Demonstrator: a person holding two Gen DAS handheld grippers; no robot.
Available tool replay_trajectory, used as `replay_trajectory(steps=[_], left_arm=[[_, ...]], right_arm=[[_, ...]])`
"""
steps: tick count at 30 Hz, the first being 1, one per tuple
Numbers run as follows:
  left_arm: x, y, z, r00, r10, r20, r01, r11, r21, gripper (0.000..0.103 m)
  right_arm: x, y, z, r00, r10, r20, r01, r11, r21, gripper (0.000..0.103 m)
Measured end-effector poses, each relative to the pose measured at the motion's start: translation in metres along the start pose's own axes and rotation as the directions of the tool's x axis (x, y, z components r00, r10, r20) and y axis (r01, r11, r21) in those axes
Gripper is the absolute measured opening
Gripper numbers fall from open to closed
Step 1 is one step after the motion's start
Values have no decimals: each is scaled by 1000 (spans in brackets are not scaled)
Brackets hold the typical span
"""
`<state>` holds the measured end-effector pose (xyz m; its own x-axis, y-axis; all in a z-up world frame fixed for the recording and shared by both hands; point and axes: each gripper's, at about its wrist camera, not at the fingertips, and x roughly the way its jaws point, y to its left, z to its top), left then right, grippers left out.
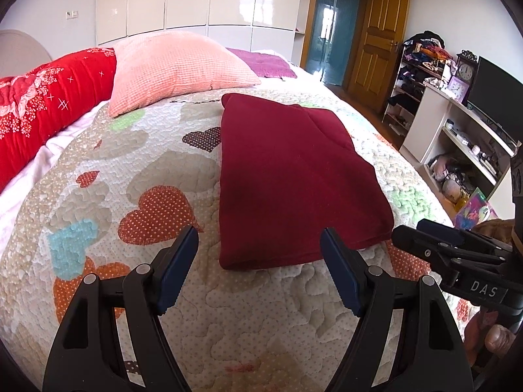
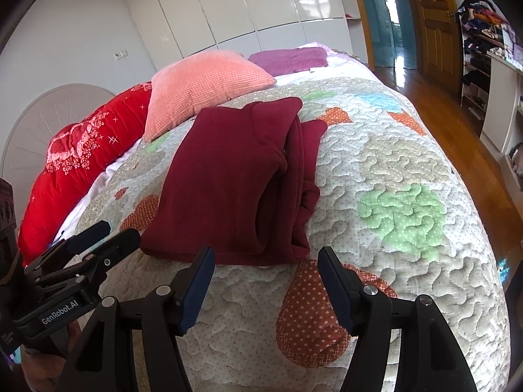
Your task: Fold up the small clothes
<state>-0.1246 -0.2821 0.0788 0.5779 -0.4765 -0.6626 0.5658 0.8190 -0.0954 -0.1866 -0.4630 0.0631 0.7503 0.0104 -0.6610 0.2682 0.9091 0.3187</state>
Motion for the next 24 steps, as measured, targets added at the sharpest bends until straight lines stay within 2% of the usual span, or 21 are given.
replay_trajectory(steps=[10,19,24], left_arm=[[12,9,-6,999,4,-37,-4,1000,-13,77],[11,10,-6,1000,-3,-26,3,1000,-28,77],[16,2,-3,999,32,-44,-32,999,5,77]], right_arm=[[8,3,-4,1000,-15,-3,15,1000,14,65],[16,2,-8,1000,-30,-9,30,999,20,65],[14,-1,-8,1000,-9,-5,9,1000,18,66]])
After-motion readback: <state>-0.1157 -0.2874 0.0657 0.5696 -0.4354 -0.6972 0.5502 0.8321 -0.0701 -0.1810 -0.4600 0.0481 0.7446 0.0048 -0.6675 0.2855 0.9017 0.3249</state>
